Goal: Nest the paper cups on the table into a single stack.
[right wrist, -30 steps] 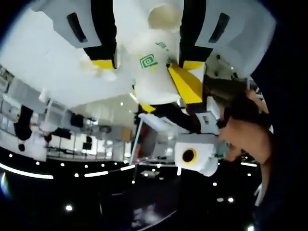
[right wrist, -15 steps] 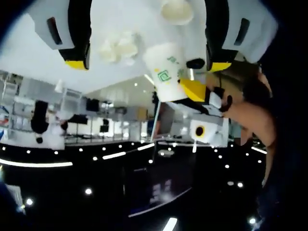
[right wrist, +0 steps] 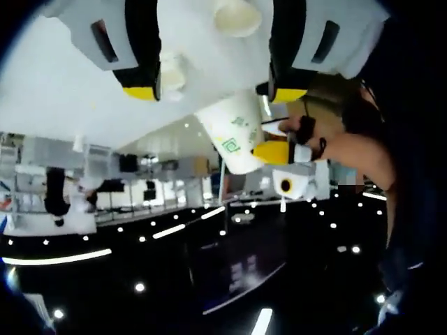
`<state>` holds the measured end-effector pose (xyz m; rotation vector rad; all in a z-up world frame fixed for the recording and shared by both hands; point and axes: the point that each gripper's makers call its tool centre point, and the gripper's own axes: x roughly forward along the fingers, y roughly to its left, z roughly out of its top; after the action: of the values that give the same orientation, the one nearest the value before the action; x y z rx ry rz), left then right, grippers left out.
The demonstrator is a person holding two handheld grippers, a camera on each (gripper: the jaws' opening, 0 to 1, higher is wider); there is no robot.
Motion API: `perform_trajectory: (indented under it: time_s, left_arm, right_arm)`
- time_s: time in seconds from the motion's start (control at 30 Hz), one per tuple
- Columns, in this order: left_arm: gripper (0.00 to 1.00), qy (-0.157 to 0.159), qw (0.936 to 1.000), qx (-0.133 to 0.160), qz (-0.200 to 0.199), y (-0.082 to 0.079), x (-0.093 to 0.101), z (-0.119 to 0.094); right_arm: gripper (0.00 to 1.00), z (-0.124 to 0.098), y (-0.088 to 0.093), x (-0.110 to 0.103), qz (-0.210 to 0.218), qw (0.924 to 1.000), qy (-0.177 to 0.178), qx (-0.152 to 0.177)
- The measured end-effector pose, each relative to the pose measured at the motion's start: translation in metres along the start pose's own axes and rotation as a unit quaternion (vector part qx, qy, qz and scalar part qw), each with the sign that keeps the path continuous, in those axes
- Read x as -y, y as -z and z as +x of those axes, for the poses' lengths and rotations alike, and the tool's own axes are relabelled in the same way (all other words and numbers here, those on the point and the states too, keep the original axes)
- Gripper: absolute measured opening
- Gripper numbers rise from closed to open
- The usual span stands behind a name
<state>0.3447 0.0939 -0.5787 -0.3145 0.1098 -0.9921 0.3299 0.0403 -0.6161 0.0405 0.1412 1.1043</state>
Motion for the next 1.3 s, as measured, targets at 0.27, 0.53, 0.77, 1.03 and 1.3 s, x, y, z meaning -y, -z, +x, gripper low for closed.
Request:
perform_trajectory:
  time_s: [0.27,0.53,0.77,1.03,1.3]
  left_arm:
    - [0.38,0.003,0.9999,0.012,-0.011,-0.002,0.004,-0.002]
    - [0.38,0.004,0.9999,0.005,-0.011,0.002,0.003,-0.007]
    - [0.37,0.026,0.9982,-0.054,0.000,0.023,0.007,-0.015]
    - [0.37,0.068,0.9947,-0.075,-0.019,0.028,0.012,-0.021]
    - [0.37,0.093,0.9924,-0.081,-0.001,0.027,0.021,-0.021]
  right_arm:
    - [0.38,0.009,-0.002,-0.016,0.024,0.9988,-0.041,-0.013]
    - [0.31,0.009,-0.006,-0.023,0.039,0.9973,-0.061,-0.008]
    - [0.24,0.004,-0.015,-0.028,0.053,0.9949,-0.085,0.003]
    - [0.16,0.001,-0.024,-0.038,0.064,0.9904,-0.122,0.008]
    - [0.04,-0.006,-0.025,-0.044,0.074,0.9859,-0.150,-0.001]
